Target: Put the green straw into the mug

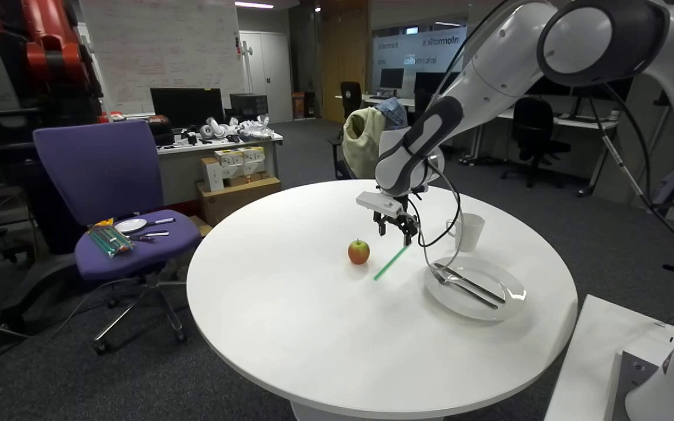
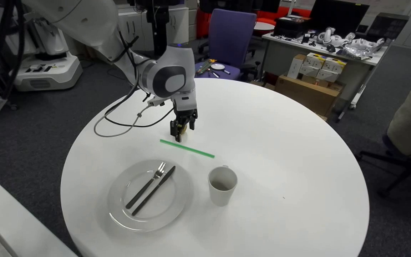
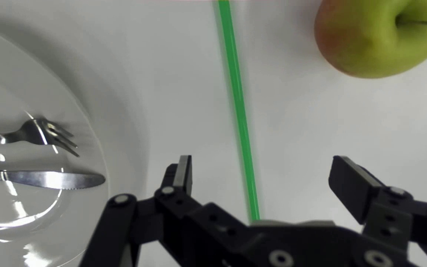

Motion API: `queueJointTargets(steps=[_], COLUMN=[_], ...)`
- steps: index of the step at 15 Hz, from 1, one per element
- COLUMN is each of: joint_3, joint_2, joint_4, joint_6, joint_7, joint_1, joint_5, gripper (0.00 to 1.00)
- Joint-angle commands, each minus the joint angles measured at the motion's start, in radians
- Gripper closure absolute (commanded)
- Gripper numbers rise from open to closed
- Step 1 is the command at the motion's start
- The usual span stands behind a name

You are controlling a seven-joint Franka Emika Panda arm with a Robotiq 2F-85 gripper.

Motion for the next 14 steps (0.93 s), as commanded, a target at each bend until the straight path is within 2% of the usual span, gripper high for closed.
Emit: queueJointTargets(steps=[1, 11, 14], joint_3=[-0.025, -0.067, -0.059], joint_2=[0.041, 0.088, 0.082], joint_4=[0.041, 0.046, 0.040], joint_6=[-0.011, -0.013, -0.009], joint_7=[-0.066, -0.127, -0.158], joint_1=[0.025, 0.022, 0.012], joint_5=[0.007, 0.015, 0.021], gripper=[0.00, 0.00, 0.00])
